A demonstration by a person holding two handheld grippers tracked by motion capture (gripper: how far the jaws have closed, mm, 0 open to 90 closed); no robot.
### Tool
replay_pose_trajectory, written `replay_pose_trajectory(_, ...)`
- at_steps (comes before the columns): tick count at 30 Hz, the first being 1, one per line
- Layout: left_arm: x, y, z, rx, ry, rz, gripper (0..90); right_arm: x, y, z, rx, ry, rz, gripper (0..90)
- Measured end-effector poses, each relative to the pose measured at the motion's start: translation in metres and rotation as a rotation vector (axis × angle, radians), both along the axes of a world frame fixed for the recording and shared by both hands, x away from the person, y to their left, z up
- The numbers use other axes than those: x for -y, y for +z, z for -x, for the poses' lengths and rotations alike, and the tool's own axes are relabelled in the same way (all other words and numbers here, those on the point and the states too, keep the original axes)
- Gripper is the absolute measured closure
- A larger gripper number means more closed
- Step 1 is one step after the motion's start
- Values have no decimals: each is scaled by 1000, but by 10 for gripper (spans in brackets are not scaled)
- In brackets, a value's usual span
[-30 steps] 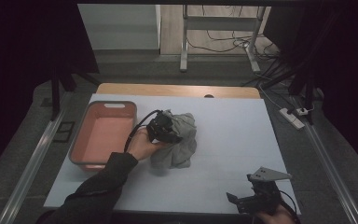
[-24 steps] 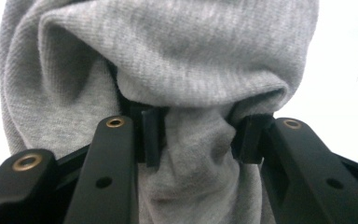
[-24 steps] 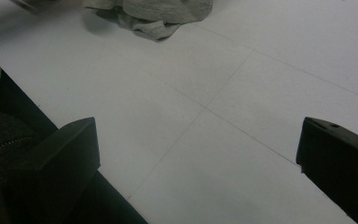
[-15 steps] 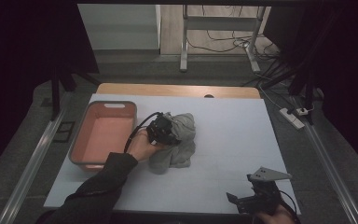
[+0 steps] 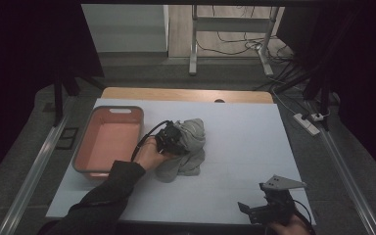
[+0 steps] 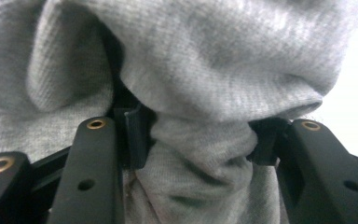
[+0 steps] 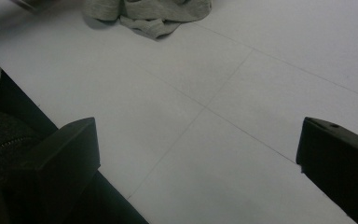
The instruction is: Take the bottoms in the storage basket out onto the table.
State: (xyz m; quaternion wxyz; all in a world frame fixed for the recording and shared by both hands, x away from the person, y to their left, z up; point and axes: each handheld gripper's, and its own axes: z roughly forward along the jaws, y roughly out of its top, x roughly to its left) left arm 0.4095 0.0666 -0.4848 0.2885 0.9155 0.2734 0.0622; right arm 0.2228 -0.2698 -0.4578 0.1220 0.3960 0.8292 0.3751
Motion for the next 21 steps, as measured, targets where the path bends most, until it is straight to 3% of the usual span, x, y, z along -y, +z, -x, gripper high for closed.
replay_pose_trajectory(6,0,0,0,-8,2,8,477,0,0,0,1,0,-3,0)
replay_pose_trajectory(11,-2,2,-2,-37,2,33,450,1,0,0,2,-1,-5,0)
replay_pose_trajectory(21,-3,9,-1,-67,-5,56,343,2,0,0,2,-9,-18,0)
